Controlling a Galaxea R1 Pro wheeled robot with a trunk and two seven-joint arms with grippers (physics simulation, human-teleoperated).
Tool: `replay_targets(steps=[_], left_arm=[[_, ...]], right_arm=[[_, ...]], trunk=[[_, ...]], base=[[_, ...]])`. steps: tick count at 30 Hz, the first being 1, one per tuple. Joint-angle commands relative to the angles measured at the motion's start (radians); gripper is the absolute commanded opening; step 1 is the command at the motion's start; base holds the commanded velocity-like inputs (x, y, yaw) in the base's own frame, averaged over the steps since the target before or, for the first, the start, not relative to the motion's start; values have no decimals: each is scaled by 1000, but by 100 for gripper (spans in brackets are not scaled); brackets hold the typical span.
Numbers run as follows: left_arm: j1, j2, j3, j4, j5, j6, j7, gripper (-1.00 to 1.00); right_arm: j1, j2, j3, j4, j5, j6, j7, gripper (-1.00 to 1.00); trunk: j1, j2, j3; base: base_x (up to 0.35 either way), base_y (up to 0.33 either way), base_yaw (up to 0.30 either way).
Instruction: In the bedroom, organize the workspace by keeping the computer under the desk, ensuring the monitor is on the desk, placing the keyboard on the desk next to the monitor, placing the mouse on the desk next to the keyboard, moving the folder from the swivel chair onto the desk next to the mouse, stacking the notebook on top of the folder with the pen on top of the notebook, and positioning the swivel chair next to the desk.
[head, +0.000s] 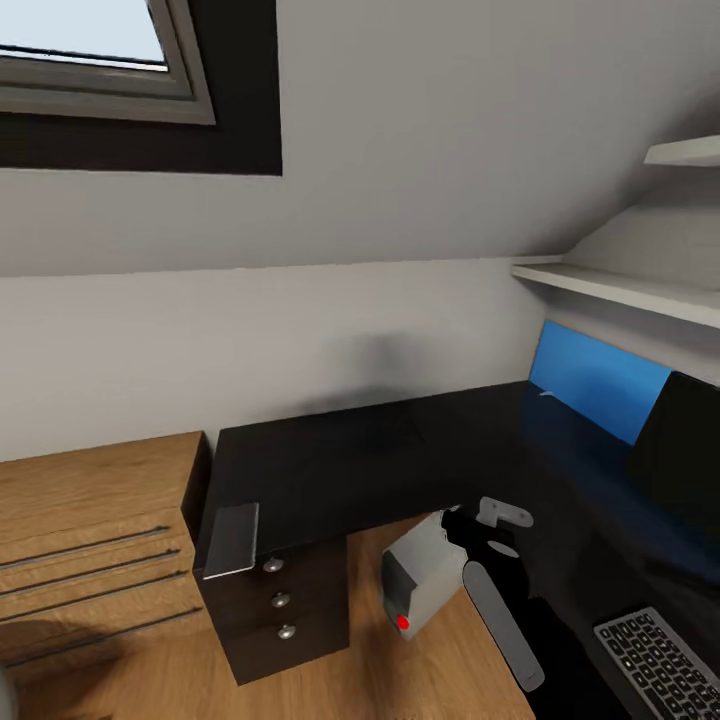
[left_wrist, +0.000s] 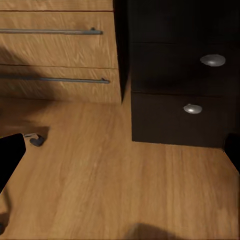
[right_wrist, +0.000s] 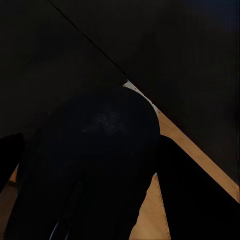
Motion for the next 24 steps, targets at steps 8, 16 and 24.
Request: replay_targets(steps=[8,16,24], left_arm=[[50,50,-11,1,0,-5,0,100],[59,53,-14,1,-1,1,-1,100],[59,52,-14,1,-1,7,0,100]], right_arm=[[-2,-1,4,0,-8,1,-9,-100],[-1,0,6,1,-13,1,-7,-100],[-2,0,7,1,-14,1,-9,-100]], trunk=[[1,-2,-3],[1,-2,-4],[1,-2,-4]], base=[[0,0,-276],[0,0,-96],[0,0,-4]])
